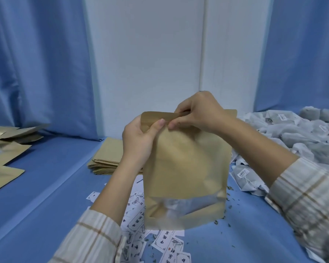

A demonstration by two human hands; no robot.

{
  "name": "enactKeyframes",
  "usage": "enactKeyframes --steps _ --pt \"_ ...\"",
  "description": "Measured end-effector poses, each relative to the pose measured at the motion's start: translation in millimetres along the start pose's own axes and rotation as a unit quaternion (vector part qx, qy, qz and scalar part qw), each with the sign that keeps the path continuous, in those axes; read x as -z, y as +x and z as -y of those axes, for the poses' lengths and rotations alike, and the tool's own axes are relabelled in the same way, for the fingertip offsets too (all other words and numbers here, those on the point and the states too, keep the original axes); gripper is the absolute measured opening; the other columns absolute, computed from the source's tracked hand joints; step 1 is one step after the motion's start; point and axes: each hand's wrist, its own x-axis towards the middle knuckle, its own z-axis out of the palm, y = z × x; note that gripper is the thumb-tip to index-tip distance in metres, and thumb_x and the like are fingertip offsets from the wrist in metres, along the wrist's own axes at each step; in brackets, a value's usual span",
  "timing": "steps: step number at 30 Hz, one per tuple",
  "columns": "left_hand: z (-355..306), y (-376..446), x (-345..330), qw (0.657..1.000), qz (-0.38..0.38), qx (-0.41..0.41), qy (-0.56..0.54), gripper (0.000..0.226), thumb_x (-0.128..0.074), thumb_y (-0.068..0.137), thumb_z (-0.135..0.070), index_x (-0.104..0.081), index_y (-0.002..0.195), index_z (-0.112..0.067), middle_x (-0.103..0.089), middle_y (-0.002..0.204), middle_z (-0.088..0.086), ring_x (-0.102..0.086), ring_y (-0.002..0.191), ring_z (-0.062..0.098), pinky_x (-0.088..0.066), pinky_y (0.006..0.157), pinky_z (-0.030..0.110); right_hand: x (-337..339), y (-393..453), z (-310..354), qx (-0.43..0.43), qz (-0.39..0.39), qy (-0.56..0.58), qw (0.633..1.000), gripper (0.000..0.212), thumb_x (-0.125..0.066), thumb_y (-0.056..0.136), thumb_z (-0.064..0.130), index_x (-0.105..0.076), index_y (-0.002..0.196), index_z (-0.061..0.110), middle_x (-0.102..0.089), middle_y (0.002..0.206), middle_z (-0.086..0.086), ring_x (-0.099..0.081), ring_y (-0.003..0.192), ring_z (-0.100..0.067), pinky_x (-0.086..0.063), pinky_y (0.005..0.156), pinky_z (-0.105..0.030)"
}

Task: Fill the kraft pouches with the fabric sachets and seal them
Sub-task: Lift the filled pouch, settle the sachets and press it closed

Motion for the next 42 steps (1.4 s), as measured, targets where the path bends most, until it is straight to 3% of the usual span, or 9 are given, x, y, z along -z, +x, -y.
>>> enactKeyframes --steps 6,11,16,21,26,30,34,39,42 --pt "-1 7 2 1.000 -0.017 -0.005 -0.013 0.012 -0.075 0.079 -0.017 -0.067 0.075 -0.025 -0.072 0.075 -0.008 -0.067 0.079 0.017 -0.054 0.083 0.041 11 -5 -16 -0.029 -0.006 0.020 0.999 0.021 -0.083 0.060 0.038 -0.066 0.054 0.028 -0.052 0.044 0.010 -0.043 0.049 0.000 -0.032 0.047 -0.010" --pt "3 10 6 0.999 -0.030 -0.007 -0.026 0.010 -0.075 0.079 -0.018 -0.068 0.077 -0.025 -0.073 0.076 -0.010 -0.068 0.078 0.012 -0.054 0.080 0.034 18 -7 -21 -0.018 0.013 -0.012 1.000 0.024 -0.079 0.068 0.036 -0.074 0.074 0.013 -0.064 0.066 -0.007 -0.044 0.059 -0.002 -0.034 0.054 -0.013" --pt "6 12 8 0.999 -0.036 -0.001 -0.041 0.009 -0.074 0.080 -0.017 -0.068 0.080 -0.023 -0.073 0.078 -0.011 -0.068 0.080 0.011 -0.053 0.079 0.031 27 -9 -26 -0.005 0.023 -0.096 0.995 0.028 -0.072 0.076 0.041 -0.070 0.077 0.013 -0.059 0.064 -0.005 -0.044 0.061 -0.012 -0.036 0.061 -0.028" --pt "10 18 12 0.998 -0.035 -0.005 -0.053 0.008 -0.075 0.079 -0.018 -0.069 0.079 -0.023 -0.073 0.079 -0.011 -0.068 0.076 0.008 -0.052 0.074 0.026 42 -20 -38 -0.003 0.037 -0.150 0.988 0.034 -0.067 0.082 0.038 -0.049 0.057 0.024 -0.042 0.047 0.009 -0.045 0.052 -0.004 -0.033 0.053 -0.010" --pt "12 21 13 0.997 -0.032 -0.010 -0.070 0.008 -0.073 0.080 -0.016 -0.068 0.081 -0.022 -0.073 0.079 -0.012 -0.068 0.075 0.005 -0.051 0.068 0.019 50 -29 -56 -0.033 0.008 -0.134 0.990 0.043 -0.069 0.075 0.046 -0.065 0.078 0.003 -0.052 0.059 -0.007 -0.040 0.055 -0.011 -0.030 0.053 -0.016" --pt "9 21 11 0.998 -0.029 -0.011 -0.061 0.009 -0.073 0.081 -0.016 -0.069 0.081 -0.023 -0.073 0.080 -0.011 -0.067 0.077 0.007 -0.051 0.072 0.024 50 -38 -65 -0.053 -0.033 -0.085 0.994 0.030 -0.073 0.073 0.040 -0.071 0.078 0.011 -0.052 0.055 0.003 -0.045 0.055 -0.003 -0.032 0.052 -0.009" --pt "1 19 11 0.998 -0.035 -0.039 -0.027 0.009 -0.073 0.081 -0.020 -0.068 0.081 -0.027 -0.073 0.080 -0.014 -0.067 0.079 0.007 -0.051 0.074 0.025 50 -45 -73 -0.079 -0.083 -0.078 0.990 0.041 -0.074 0.069 0.042 -0.067 0.071 0.002 -0.038 0.046 0.002 -0.037 0.048 -0.003 -0.029 0.047 -0.011" --pt "-15 13 7 0.996 -0.056 -0.070 0.013 0.010 -0.074 0.081 -0.020 -0.066 0.079 -0.026 -0.070 0.073 -0.017 -0.064 0.075 0.005 -0.051 0.072 0.024 44 -55 -72 -0.144 -0.143 -0.021 0.979 0.041 -0.074 0.071 0.044 -0.066 0.091 0.010 -0.065 0.076 -0.005 -0.059 0.064 -0.012 -0.038 0.053 -0.006" --pt "-26 7 2 0.987 -0.091 -0.118 0.057 0.014 -0.074 0.080 -0.023 -0.063 0.075 -0.016 -0.063 0.067 -0.012 -0.054 0.067 0.007 -0.048 0.068 0.031 30 -67 -56 -0.314 -0.148 0.213 0.913 0.088 -0.067 0.059 0.070 -0.051 0.119 0.006 -0.067 0.090 -0.006 -0.069 0.061 -0.016 -0.056 0.055 -0.022"
